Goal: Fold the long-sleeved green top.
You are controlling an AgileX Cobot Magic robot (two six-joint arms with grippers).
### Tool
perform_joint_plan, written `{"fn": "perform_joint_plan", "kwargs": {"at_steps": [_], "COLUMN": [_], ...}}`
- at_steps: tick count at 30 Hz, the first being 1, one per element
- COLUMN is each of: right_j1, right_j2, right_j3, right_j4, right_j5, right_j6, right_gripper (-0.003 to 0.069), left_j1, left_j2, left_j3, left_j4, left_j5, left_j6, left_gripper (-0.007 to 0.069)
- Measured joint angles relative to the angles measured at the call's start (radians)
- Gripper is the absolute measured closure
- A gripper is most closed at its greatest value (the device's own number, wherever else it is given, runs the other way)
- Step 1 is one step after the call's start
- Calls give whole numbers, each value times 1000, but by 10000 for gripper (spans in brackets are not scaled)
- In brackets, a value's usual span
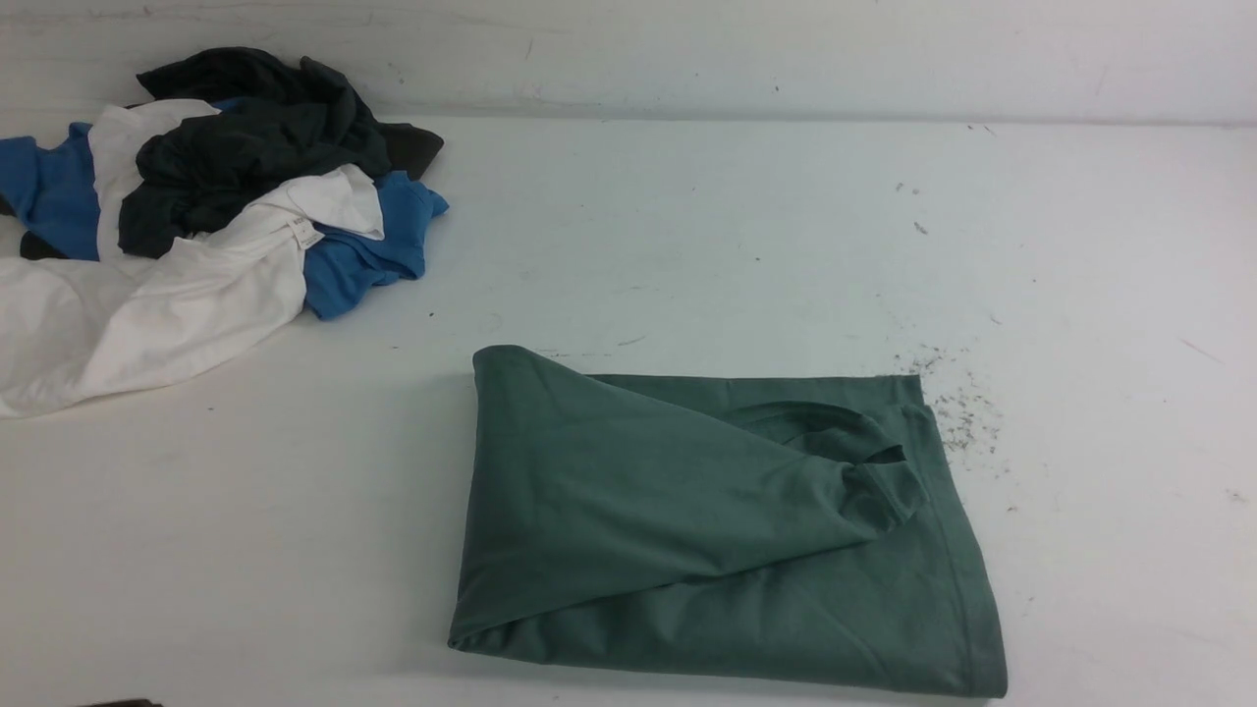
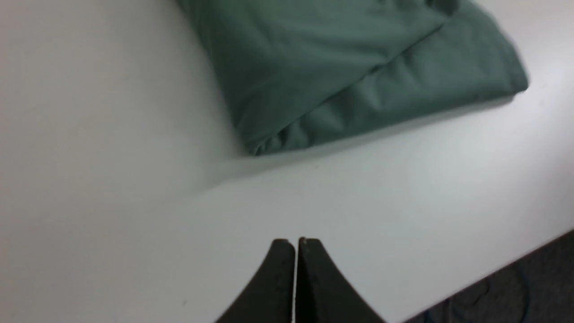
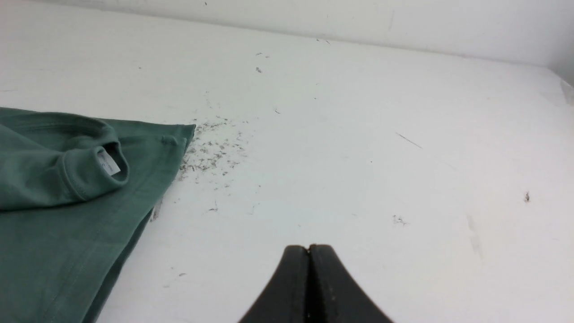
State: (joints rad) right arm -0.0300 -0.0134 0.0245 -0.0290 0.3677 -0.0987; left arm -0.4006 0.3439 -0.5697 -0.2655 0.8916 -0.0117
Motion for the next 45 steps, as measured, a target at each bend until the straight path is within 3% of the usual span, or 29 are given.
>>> {"fn": "perform_joint_plan", "kwargs": {"at_steps": [9, 31, 35, 38, 45], "right_j1": [0, 0, 0, 0, 0], "right_j2": [0, 0, 0, 0, 0], "right_j3": [0, 0, 0, 0, 0], "right_j4": [-1, -1, -1, -1, -4], "right_j5": [0, 0, 0, 0, 0], "right_j6": [-5, -5, -5, -5, -5], "right_gripper": [673, 673, 673, 673, 673], "left_j1": [0, 5, 79, 217, 380], "left_j2": [-57, -58, -99, -179, -308], "left_j3": [0, 75, 209, 354, 575], "left_j4": [95, 137, 143, 163, 199], "left_j5": [-399, -466, -557, -622, -633], "left_j6": [3, 12, 12, 23, 34], "left_gripper": [629, 629, 629, 629, 629]}}
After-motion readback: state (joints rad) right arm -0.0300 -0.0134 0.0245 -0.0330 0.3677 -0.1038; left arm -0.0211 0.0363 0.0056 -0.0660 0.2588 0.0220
